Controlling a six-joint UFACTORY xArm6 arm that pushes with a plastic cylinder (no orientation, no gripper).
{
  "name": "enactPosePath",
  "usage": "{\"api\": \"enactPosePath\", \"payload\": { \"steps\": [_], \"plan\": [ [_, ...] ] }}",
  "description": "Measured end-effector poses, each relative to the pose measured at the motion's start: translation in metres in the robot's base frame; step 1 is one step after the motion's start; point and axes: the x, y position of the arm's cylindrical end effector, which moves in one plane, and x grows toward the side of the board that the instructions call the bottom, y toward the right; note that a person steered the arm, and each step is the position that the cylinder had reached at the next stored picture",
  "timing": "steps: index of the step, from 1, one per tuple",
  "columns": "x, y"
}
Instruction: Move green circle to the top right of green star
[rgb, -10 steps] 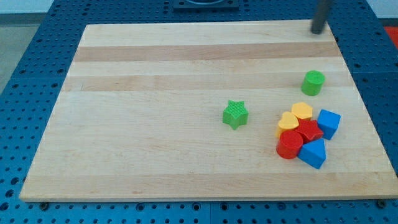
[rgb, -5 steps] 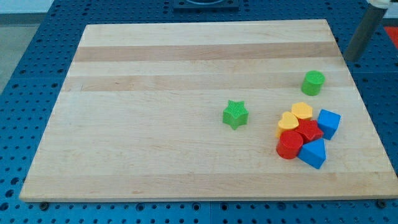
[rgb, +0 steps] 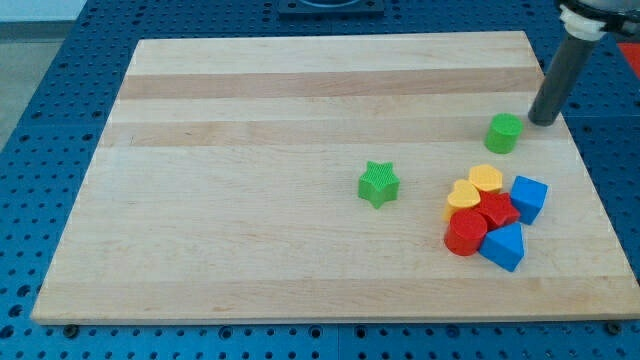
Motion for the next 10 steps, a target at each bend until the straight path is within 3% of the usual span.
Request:
{"api": "enactPosePath", "payload": {
  "steps": [3, 4, 5, 8, 10],
  "plan": [
    [0.011, -0.05],
    [-0.012, -0.036],
    [0.0, 0.005],
    [0.033, 0.004],
    [0.033, -0.003]
  ]
}}
